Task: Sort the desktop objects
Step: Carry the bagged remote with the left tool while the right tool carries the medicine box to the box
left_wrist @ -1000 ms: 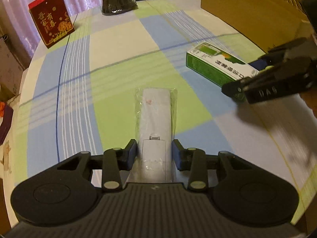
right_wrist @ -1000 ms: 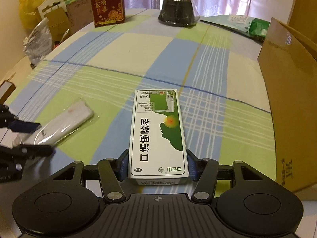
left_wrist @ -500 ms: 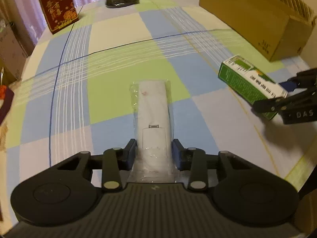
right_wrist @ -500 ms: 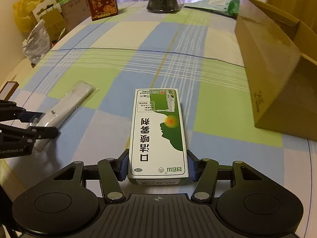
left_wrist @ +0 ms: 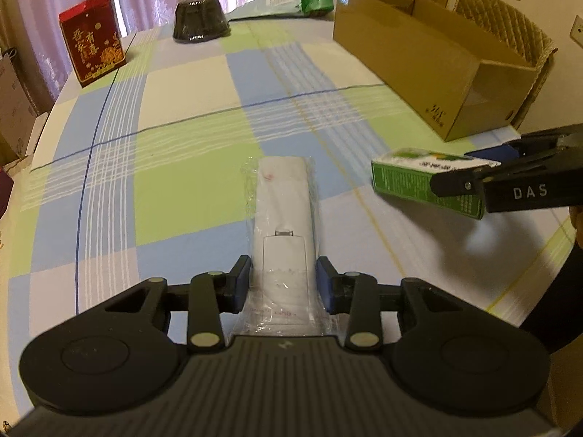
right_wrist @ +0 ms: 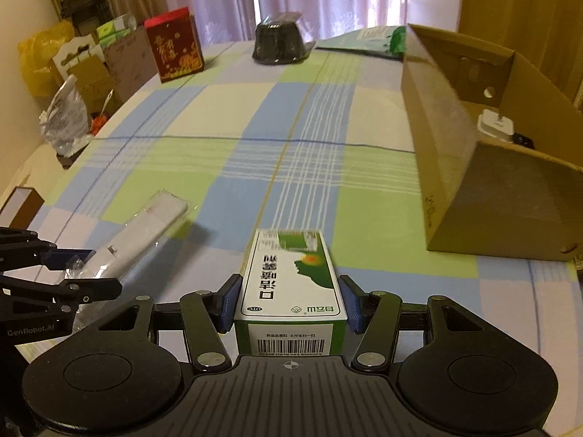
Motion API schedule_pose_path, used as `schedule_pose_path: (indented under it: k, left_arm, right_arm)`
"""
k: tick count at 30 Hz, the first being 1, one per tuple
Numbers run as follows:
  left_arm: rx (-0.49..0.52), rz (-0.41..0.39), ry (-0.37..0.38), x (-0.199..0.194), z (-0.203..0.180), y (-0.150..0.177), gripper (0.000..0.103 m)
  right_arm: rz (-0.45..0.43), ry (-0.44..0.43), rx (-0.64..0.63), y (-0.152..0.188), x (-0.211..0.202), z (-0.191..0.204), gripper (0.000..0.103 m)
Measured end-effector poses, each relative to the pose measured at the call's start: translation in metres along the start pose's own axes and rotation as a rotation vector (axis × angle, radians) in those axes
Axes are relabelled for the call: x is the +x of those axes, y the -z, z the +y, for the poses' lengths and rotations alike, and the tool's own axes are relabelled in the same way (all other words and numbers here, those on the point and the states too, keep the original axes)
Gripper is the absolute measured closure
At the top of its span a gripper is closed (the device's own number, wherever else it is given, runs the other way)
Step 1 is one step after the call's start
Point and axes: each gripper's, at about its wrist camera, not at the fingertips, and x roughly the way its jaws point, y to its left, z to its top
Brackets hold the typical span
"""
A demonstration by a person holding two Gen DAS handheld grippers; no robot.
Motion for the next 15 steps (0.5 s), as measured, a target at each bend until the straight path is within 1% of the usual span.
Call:
schedule_pose_path:
  k: [15]
  left_arm:
    - [0.034, -0.037, 0.014, -0.015, -0.022, -0.020, 0.070]
  right_arm:
    - [-0.076, 0.020, 0.036, -0.005, -0.037, -0.016, 0.048]
